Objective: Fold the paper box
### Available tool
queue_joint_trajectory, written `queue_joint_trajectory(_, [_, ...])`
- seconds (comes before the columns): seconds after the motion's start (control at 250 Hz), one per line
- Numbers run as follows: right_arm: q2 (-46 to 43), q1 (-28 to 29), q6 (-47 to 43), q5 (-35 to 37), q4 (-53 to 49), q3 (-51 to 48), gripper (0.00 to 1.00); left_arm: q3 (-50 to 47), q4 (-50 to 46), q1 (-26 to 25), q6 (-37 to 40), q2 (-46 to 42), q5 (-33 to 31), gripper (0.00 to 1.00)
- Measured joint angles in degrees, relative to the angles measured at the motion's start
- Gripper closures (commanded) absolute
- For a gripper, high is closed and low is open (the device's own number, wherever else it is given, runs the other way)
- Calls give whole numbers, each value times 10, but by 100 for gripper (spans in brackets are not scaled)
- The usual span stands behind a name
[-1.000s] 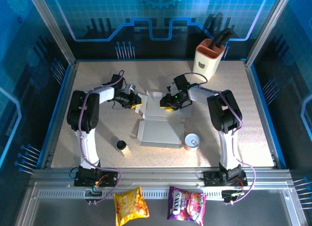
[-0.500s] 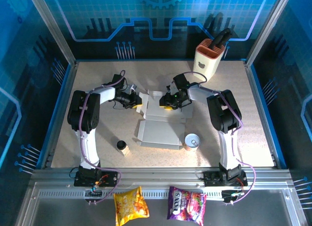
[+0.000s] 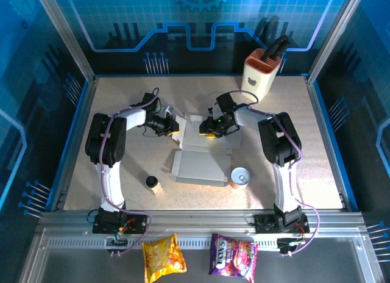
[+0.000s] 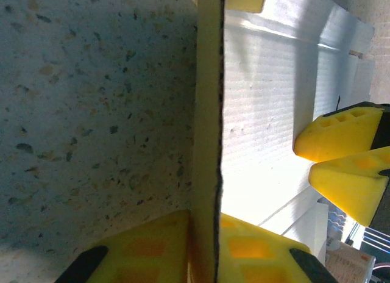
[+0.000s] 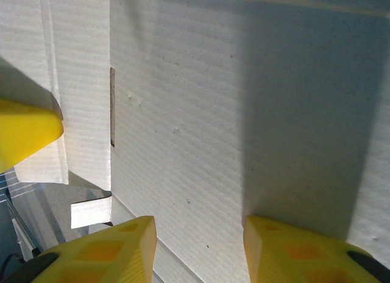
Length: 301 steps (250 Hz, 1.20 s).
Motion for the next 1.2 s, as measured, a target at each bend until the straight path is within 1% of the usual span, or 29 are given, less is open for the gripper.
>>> queue_joint_trajectory(0.16, [0, 0, 0, 0, 0, 0, 56, 0, 0, 0, 4, 1, -2, 91])
queue_joint_trajectory(0.328, [0, 0, -4, 0, 0, 0, 56, 0, 2, 0, 7, 1, -2, 100])
queue_joint_trajectory(0.472, [0, 0, -7, 2, -3, 2, 56, -7, 10, 0, 7, -7, -2, 100])
queue_joint_trajectory(0.603, [-17, 3, -13, 9, -12, 2, 56, -23, 18, -1, 13, -43, -2, 100])
queue_joint_trajectory(0.691, [-52, 3, -20, 20, -22, 2, 56, -33, 29, -1, 17, -82, -2, 100])
queue_joint_trajectory(0.935, [-194, 3, -50, 47, -49, 18, 53, -60, 64, -3, 32, -207, -1, 100])
queue_joint_trajectory(1.079, [-269, 3, -81, 61, -60, 27, 50, -74, 80, -3, 43, -274, 1, 100])
queue_joint_trajectory(1.203, [-331, 4, -117, 76, -66, 26, 49, -87, 84, -3, 61, -332, 9, 100])
